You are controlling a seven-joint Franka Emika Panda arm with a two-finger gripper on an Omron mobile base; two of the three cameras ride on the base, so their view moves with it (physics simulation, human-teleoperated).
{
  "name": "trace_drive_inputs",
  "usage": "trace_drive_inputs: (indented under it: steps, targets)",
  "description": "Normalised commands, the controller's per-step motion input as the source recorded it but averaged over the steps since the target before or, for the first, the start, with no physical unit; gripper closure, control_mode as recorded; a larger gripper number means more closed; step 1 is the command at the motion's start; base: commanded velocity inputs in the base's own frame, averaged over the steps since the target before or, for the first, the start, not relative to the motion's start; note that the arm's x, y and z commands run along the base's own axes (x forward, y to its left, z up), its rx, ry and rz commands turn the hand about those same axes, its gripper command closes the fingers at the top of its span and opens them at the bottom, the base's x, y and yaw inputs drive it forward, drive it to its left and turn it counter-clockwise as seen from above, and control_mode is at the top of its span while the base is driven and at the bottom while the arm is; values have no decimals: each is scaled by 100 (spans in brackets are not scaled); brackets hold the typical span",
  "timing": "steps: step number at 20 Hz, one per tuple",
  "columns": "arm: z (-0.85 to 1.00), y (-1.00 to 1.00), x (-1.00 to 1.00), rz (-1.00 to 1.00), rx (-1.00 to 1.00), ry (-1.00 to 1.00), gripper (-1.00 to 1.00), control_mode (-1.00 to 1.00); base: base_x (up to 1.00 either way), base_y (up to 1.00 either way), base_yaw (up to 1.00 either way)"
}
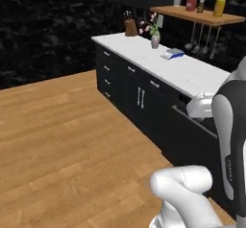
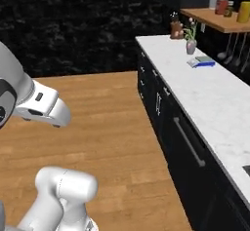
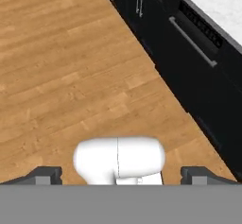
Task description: Gather all objects into one cabinet and sort the glasses and bowls to opposite sides.
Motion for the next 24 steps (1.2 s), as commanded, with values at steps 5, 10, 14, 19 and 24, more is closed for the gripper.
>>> trace_drive_inputs:
  steps: [5, 10, 14, 19, 24]
  targets:
    - [0, 0, 0, 0, 0, 0, -100, 100, 0, 13, 54]
    - [0, 0, 0, 0, 0, 0, -100, 100, 1, 9, 54]
    - [0, 0, 0, 0, 0, 0, -100, 100, 7, 0, 53]
    - [0, 0, 0, 0, 0, 0, -100, 100, 60, -25, 42]
    - [0, 0, 0, 0, 0, 0, -100, 100, 98, -44, 36]
